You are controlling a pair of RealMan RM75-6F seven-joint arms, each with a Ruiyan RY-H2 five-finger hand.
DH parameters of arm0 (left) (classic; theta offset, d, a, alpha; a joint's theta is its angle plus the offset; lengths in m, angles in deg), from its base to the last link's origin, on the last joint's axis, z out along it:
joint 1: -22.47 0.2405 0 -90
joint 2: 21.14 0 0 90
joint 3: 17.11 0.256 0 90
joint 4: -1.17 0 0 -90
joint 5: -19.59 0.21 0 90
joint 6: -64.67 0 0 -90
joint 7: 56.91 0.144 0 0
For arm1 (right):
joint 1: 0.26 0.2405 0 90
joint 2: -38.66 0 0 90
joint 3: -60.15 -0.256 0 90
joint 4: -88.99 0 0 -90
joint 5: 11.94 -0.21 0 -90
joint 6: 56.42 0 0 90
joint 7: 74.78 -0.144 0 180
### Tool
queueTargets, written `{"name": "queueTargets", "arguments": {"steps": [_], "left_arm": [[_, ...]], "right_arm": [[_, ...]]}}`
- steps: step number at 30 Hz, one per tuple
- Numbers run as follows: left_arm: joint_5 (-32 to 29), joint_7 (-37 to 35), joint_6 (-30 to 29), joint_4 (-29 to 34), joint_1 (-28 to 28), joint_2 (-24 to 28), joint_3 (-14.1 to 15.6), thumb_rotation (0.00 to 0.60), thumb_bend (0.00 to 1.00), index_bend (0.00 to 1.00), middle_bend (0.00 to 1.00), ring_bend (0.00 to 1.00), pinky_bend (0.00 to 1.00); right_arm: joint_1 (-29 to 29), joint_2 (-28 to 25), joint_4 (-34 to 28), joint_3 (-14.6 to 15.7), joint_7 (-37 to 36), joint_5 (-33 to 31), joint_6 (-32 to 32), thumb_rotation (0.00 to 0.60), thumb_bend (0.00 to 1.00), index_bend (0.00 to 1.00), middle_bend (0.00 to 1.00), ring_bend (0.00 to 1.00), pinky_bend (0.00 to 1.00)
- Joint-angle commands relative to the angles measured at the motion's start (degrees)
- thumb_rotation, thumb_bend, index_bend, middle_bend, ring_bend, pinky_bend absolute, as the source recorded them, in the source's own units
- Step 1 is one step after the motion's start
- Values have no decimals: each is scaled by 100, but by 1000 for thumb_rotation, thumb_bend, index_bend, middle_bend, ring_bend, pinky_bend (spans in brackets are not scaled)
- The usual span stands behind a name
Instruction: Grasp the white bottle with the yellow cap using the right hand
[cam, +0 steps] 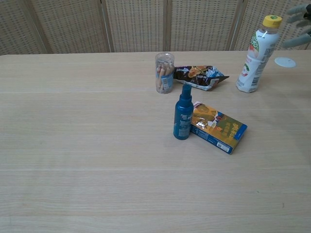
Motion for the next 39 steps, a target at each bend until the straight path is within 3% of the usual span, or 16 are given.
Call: {"name": "queueTargets", "arguments": {"steps": [1,17,30,39], "left_arm": [[-19,3,-4,-3,6,8,-3,600,322,124,47,0,0],[-70,-35,-71,11,77,64,5,600,323,123,47,0,0],[-49,-103,-71,-16,87,62,1,600,322,123,47,0,0],[-43,-125,-63,-44,90,57,4,600,322,123,47,0,0]], "right_arm": [[174,233,344,-32,-169,-29,243,568,0,0,0,0,0],[656,758,1299,67,-759,273,1056,567,0,0,0,0,0],[481,664,930,300,-1021,574,913,569,0,0,0,0,0],[413,671,842,314,-923,449,877,567,0,0,0,0,0]]}}
